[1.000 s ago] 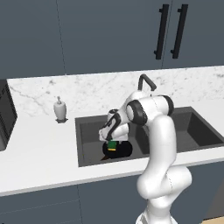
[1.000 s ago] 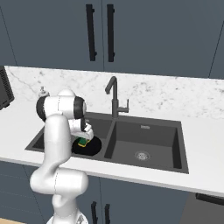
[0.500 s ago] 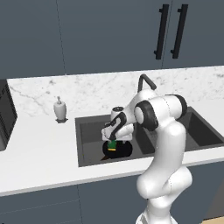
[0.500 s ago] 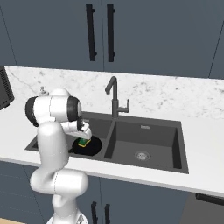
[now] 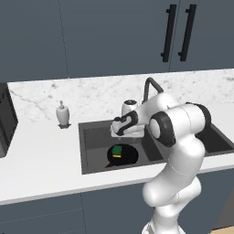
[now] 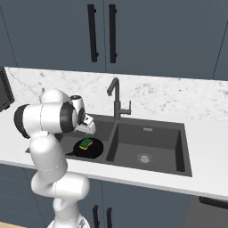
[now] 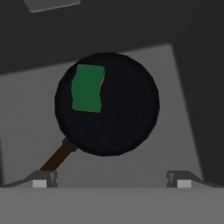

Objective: Pick the pan and sponge and place them into the sink. Then turn on the water.

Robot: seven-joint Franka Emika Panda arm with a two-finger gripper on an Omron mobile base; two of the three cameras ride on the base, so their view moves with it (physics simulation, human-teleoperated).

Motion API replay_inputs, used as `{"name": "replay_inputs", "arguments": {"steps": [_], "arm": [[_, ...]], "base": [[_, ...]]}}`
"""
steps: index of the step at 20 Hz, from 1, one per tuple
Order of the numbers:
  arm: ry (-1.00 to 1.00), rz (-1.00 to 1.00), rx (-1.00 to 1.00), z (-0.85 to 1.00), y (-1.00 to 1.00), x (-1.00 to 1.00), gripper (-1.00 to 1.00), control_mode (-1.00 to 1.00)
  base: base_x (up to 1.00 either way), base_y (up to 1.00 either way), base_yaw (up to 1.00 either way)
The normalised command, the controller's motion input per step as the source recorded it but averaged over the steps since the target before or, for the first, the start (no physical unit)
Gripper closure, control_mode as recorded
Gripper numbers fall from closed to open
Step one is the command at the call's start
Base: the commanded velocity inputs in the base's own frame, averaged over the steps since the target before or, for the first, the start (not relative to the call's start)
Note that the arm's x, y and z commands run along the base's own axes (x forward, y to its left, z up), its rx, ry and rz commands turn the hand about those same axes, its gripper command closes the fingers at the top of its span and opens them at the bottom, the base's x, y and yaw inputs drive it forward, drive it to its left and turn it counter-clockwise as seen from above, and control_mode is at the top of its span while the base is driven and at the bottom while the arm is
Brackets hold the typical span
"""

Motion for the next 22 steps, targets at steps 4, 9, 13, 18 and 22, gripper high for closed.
{"name": "replay_inputs", "arguments": {"steps": [4,9,13,18,22], "arm": [[-0.11,0.04,-0.02,0.01,-0.27,-0.13,-1.0,-1.0],[-0.32,0.03,-0.07,0.04,-0.08,-0.14,-1.0,-1.0],[-0.21,0.0,0.0,0.36,-0.13,-0.11,-1.0,-1.0],[-0.13,0.02,0.0,0.62,-0.19,-0.21,-1.0,-1.0],[0.0,0.01,0.02,0.87,-0.24,-0.27,-1.0,-1.0]], "base": [[0.0,0.0,0.0],[0.0,0.0,0.0],[0.0,0.0,0.0],[0.0,0.0,0.0],[0.0,0.0,0.0]]}}
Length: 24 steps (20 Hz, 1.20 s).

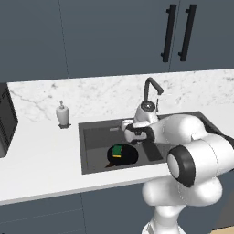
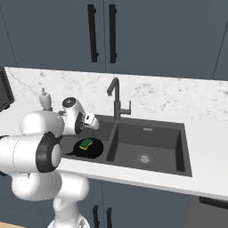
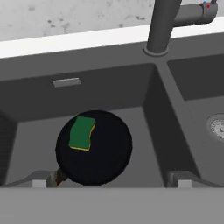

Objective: Pick the pan and sponge and place them into the sink. Then turn on the water.

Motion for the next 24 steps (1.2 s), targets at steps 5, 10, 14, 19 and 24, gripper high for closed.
{"name": "replay_inputs", "arguments": {"steps": [5,10,14,19,24], "arm": [[0.0,0.01,0.0,0.78,-0.32,-0.48,-1.0,-1.0],[-0.04,0.04,0.0,0.39,-0.46,-0.68,-1.0,-1.0],[-0.15,0.03,0.0,0.01,-0.63,-0.67,-1.0,-1.0],[-0.16,0.03,0.0,0.1,-0.58,-0.41,-1.0,-1.0],[-0.11,0.01,0.0,0.18,-0.39,-0.09,-1.0,-1.0]], "base": [[0.0,0.0,0.0],[0.0,0.0,0.0],[0.0,0.0,0.0],[0.0,0.0,0.0],[0.0,0.0,0.0]]}}
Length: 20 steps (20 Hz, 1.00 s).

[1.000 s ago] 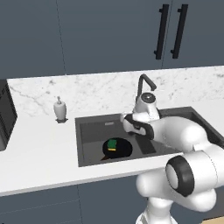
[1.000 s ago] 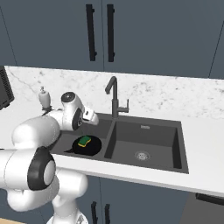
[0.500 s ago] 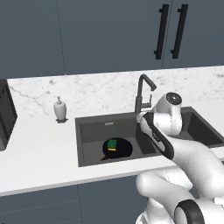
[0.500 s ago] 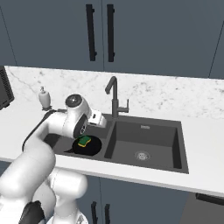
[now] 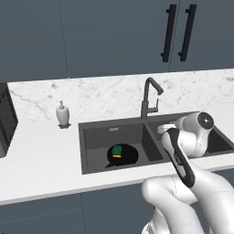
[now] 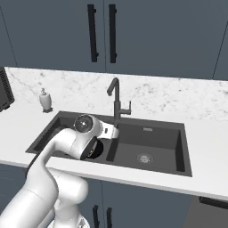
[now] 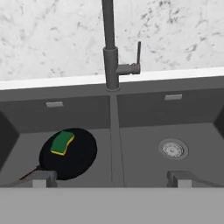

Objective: Pick the pan and sponge and place them into the sink. Then turn on the water.

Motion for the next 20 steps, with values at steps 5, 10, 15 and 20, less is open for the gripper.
{"name": "replay_inputs", "arguments": {"steps": [5,10,15,20], "arm": [[-0.03,0.0,0.0,0.16,-0.19,0.0,-1.0,-1.0],[0.0,0.0,0.0,0.18,-0.06,0.02,-1.0,-1.0],[0.0,0.0,0.0,0.14,0.0,0.04,-1.0,-1.0],[0.0,0.0,0.0,0.11,0.0,0.03,-1.0,-1.0]], "base": [[0.0,0.0,0.0],[0.0,0.0,0.0],[0.0,0.0,0.0],[0.0,0.0,0.0]]}}
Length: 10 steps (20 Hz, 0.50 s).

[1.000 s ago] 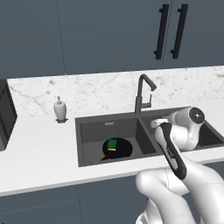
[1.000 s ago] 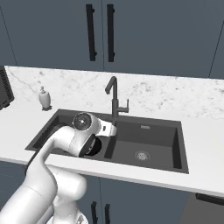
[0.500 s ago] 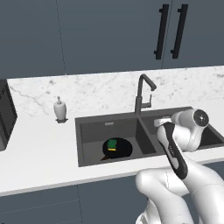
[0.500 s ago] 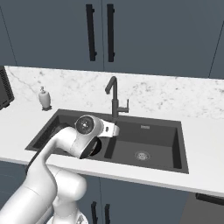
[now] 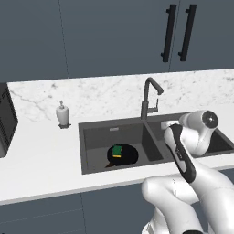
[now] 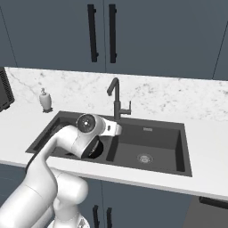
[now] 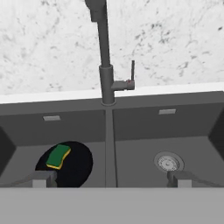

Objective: Pick the pan and sponge and place them into the sink. Then turn on the water.

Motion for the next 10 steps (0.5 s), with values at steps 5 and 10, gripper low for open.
{"name": "replay_inputs", "arguments": {"steps": [5,10], "arm": [[0.0,0.0,0.0,0.0,-0.09,0.0,-1.0,-1.0],[-0.01,0.0,0.0,0.0,-0.13,0.0,-1.0,-1.0]], "base": [[0.0,0.0,0.0],[0.0,0.0,0.0]]}}
